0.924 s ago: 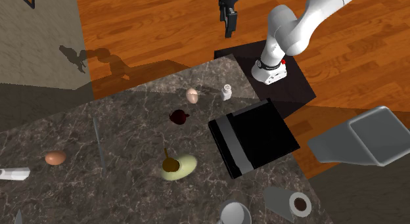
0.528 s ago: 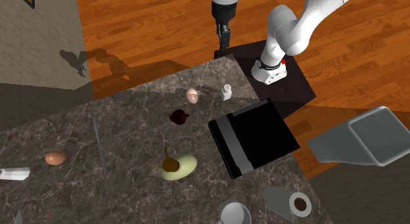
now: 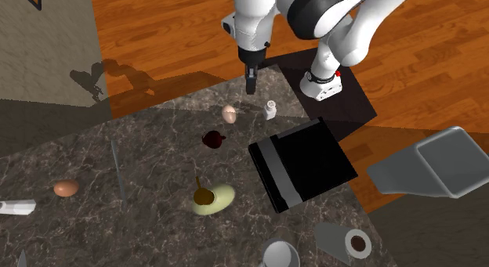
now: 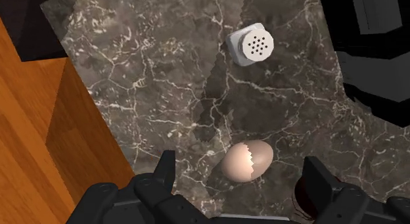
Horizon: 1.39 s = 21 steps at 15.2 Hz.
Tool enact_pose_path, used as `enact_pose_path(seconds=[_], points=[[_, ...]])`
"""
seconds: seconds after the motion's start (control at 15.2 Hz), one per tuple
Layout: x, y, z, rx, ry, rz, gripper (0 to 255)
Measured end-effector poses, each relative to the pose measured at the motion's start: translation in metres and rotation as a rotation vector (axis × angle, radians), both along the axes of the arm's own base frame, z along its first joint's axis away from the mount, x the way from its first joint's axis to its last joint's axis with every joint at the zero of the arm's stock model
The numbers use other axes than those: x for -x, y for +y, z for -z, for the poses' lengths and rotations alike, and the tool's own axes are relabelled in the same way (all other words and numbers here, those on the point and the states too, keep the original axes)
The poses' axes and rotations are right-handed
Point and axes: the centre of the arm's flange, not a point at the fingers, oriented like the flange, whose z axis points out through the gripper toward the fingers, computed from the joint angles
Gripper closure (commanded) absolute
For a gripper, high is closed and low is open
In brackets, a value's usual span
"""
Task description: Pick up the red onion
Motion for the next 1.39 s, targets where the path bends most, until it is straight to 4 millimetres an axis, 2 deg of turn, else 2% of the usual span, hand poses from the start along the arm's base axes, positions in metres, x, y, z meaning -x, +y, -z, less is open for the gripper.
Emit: enact_pose_path(seconds=[0.46,1.06,1.19,1.39], points=[[-0.055,0.054,0.048,0.019,-0.007,0.117,0],[-0.144,0.115,0.1,0.042,-0.016,0.267,0],[-0.154,0.118,0.113,0.044,-0.017,0.282,0],[-0.155,0.12,0.131,0.045,-0.017,0.287,0]])
